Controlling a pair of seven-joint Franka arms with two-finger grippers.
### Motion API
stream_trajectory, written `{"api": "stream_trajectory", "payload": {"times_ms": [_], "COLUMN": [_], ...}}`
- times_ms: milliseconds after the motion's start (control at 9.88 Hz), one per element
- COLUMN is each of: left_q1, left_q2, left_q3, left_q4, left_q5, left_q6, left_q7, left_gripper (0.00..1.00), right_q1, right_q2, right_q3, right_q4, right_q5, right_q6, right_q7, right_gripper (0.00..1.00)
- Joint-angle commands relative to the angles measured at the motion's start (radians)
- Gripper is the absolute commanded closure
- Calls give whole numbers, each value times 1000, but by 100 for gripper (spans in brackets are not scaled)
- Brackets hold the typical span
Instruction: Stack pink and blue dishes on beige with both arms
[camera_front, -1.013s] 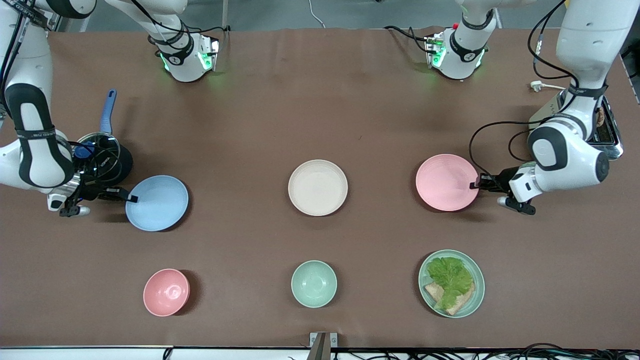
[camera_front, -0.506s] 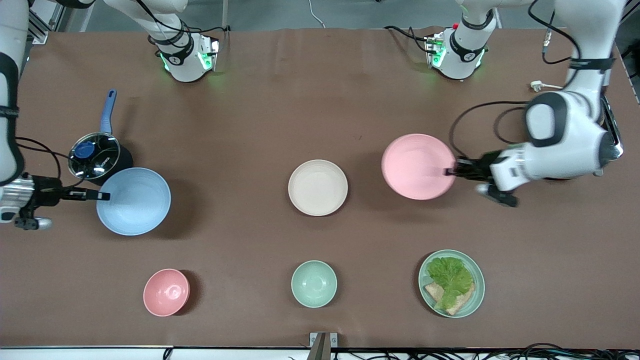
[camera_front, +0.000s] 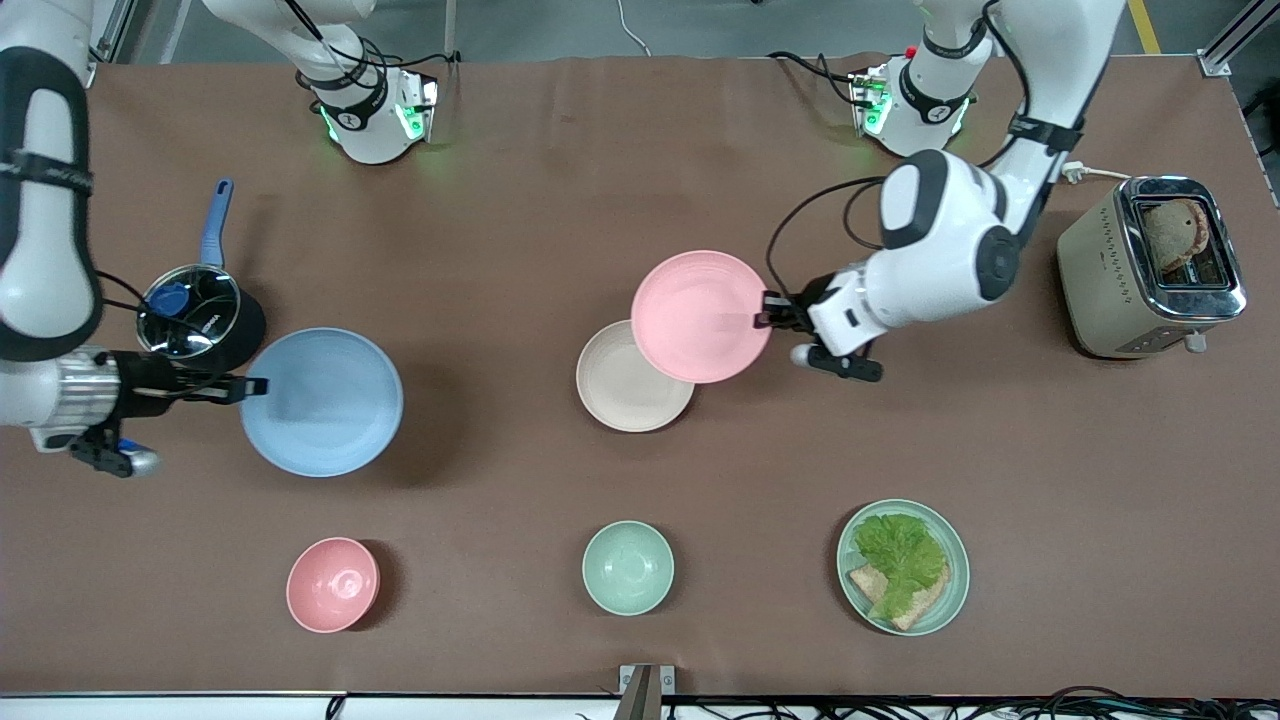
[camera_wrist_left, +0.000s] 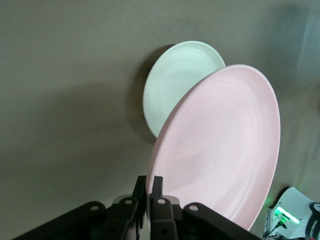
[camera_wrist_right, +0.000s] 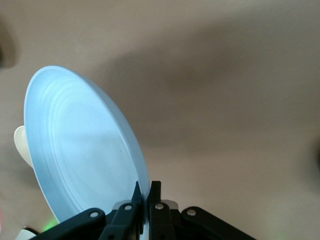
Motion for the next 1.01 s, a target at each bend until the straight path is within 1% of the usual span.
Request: {"api": "stream_trajectory", "payload": {"times_ms": [0,101,203,405,506,709,810,911], "left_q1": [-65,-97,-102,-143,-149,-178,-185,-185], "left_q2": [222,267,303,339,359,385,393,394], "left_q3": [0,0,0,-1,-1,0,0,0], "left_q4": [82,105,128,132,133,133,132,133], "left_q5": [66,107,178,293,325,346,349,350], "left_q6": [182,230,235,281,319,377,420,431], "left_q7": [-23,-85,-154,-288,-320,-368,-385,-389], "left_gripper": [98,98,97,96,96,95,85,41], "right_q1": [-10,-7,-7,-7,-7,-4,-4,-5], "right_q2": [-37,-43,-51,-69,-69,-69,-69,-69], "right_q3": [57,86,111,187,222,291,333,373], "right_q4": [-23,-38,-59,-113,-133,-181,-220,-265], "right_q5": [-24,-24,-24,-30,-30,-41,-43,-43], "right_q6": [22,44,68,146,177,243,292,356], "right_q7": [88,122,156,220,251,285,299,305], "right_gripper": [99,99,99,99,99,99,99,98]}}
